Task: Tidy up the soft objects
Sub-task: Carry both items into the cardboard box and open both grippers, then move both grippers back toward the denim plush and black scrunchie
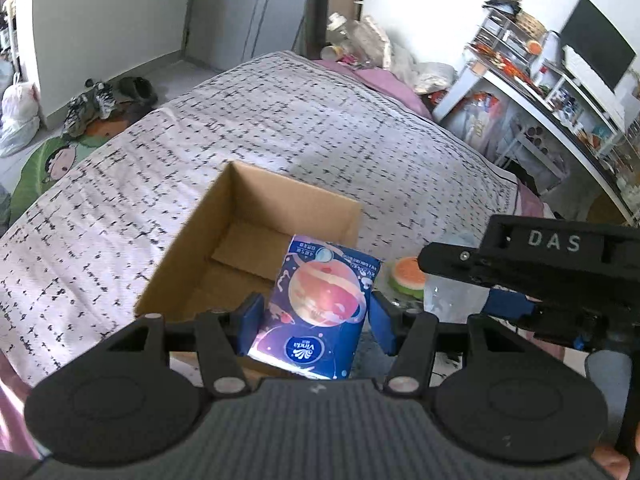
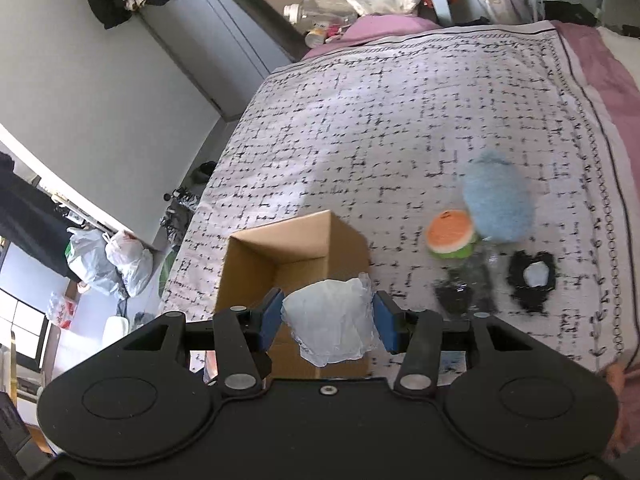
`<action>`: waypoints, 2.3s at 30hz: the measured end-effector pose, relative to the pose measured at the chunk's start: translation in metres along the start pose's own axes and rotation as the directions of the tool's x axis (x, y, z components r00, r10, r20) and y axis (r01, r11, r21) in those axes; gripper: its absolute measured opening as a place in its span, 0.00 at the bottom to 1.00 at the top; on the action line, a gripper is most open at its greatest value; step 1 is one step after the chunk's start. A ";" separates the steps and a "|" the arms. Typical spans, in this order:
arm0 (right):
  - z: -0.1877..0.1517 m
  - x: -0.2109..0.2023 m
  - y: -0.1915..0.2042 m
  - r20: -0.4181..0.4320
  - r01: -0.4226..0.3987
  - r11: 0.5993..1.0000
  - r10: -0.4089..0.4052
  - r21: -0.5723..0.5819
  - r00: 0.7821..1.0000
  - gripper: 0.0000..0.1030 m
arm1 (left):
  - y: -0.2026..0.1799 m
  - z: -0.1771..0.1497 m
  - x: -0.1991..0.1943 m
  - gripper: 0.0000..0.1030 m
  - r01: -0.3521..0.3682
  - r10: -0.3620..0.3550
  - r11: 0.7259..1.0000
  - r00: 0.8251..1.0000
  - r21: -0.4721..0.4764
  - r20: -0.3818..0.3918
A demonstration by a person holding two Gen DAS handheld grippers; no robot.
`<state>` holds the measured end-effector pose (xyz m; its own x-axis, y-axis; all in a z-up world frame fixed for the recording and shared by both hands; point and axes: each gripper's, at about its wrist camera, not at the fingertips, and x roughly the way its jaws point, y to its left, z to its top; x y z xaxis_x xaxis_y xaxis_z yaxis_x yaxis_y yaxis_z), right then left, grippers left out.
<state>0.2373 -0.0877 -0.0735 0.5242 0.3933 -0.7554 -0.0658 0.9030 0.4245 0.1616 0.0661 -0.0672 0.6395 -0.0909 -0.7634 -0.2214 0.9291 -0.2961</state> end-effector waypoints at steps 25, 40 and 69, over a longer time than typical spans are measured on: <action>-0.029 0.079 0.037 -0.128 0.026 0.998 -0.020 0.050 0.992 0.47 | 0.089 0.009 0.053 0.59 -0.010 0.000 0.994 0.996 -0.104 -0.094; -0.021 0.047 0.015 -0.118 -0.055 0.993 0.067 0.106 0.991 0.80 | 0.074 0.014 0.017 0.70 -0.049 0.045 0.996 0.997 -0.074 -0.059; -0.002 -0.045 -0.100 -0.029 -0.025 1.000 0.025 -0.008 0.999 0.93 | -0.029 -0.013 -0.018 0.85 -0.051 0.051 0.999 0.999 -0.006 -0.019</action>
<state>0.2188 -0.1948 -0.0831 0.4978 0.4206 -0.7585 -0.0859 0.8942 0.4394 0.1468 0.0361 -0.0520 0.6135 -0.0504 -0.7881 -0.2583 0.9303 -0.2606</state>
